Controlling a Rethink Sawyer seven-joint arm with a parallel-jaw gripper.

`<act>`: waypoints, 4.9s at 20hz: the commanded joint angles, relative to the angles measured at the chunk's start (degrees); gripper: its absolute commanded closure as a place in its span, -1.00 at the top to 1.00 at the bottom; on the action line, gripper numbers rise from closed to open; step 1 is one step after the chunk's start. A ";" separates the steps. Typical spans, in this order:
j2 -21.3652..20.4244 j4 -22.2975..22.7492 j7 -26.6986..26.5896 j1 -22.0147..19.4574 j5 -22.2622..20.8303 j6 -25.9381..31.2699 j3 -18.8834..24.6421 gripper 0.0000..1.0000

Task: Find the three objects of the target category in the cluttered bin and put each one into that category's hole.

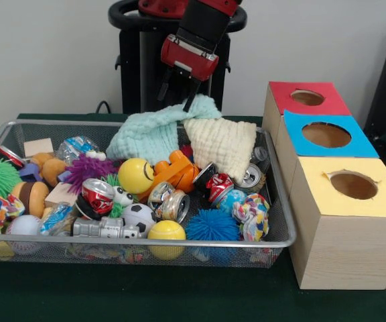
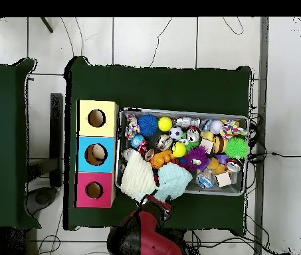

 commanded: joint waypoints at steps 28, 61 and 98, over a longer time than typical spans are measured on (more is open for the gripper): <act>8.72 -8.71 10.19 -9.16 -8.66 -13.73 2.50 1.00; 0.54 -4.55 9.81 -16.60 -20.34 -13.99 2.46 1.00; 1.84 -7.34 8.18 -25.73 -29.23 -15.44 2.00 1.00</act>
